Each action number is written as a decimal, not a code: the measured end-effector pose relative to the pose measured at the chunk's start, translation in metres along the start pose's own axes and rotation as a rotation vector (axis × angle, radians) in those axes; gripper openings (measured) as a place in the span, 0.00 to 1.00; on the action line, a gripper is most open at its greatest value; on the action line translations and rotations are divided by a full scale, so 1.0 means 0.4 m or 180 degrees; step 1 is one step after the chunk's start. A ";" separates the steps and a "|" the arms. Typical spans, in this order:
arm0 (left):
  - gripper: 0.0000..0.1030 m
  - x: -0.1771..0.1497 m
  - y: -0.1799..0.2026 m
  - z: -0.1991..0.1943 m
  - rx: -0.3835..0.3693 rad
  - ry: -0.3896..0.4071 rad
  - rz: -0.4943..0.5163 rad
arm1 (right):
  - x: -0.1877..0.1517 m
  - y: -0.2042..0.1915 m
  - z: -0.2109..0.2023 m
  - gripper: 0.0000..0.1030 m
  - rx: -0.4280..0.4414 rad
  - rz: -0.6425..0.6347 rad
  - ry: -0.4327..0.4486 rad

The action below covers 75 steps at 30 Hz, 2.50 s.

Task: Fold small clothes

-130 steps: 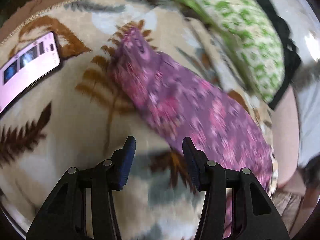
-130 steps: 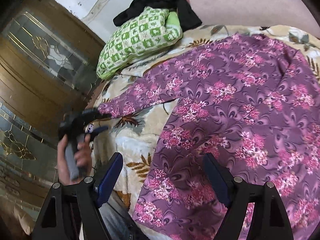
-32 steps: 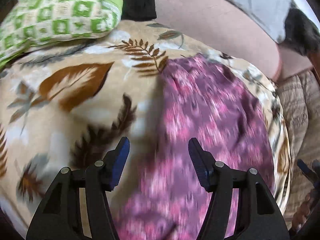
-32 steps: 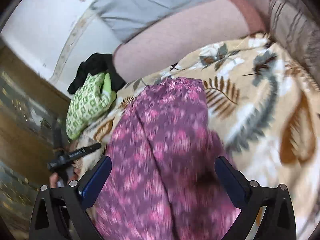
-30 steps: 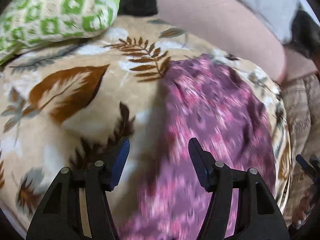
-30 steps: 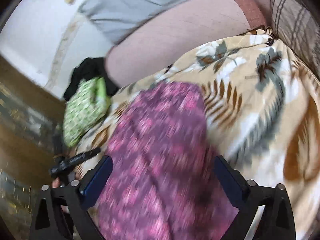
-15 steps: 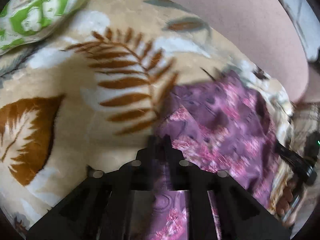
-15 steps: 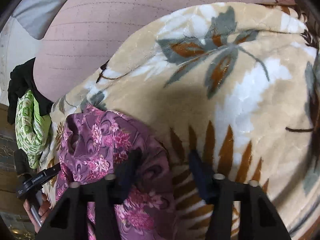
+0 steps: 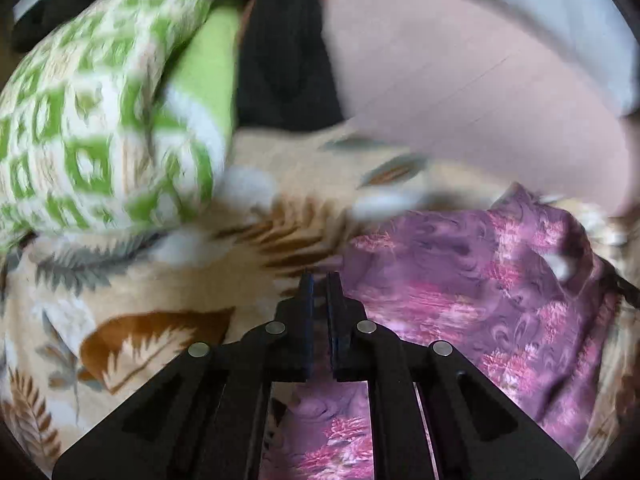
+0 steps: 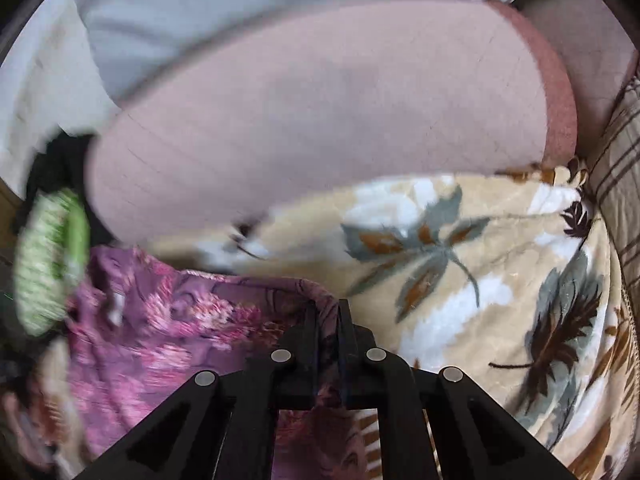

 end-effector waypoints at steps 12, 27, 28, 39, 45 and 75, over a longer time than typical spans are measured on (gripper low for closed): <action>0.56 -0.330 -0.156 -0.253 -0.0312 0.0335 -0.0107 | -0.267 0.093 -0.305 0.75 0.0818 0.0522 0.0473; 0.58 -0.995 -0.091 -0.410 -0.0502 -0.0467 -0.0309 | -0.883 0.206 -0.545 0.75 0.0815 0.0832 0.0115; 0.58 -1.007 -0.088 -0.410 -0.0537 -0.0506 -0.0318 | -0.892 0.217 -0.543 0.75 0.0726 0.0832 0.0048; 0.58 -1.094 -0.093 -0.400 -0.0766 -0.0730 -0.0474 | -1.044 0.215 -0.435 0.55 0.0604 0.1111 -0.0554; 0.57 -1.106 -0.070 -0.398 -0.0788 -0.0710 -0.0418 | -1.100 0.229 -0.418 0.53 0.0340 0.1160 -0.0792; 0.12 -1.080 -0.104 -0.525 -0.0702 -0.0733 -0.0056 | -1.021 0.281 -0.563 0.07 0.0159 0.0827 -0.0313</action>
Point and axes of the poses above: each gripper's, at about its wrist camera, not at the fingertips, and z roughly the way its jaws point, y to its right, x to its top, the point moved 7 cm from there along z, roughly the way its jaws point, and after that the axes turned 9 degrees about -x, right-handed, at the moved point
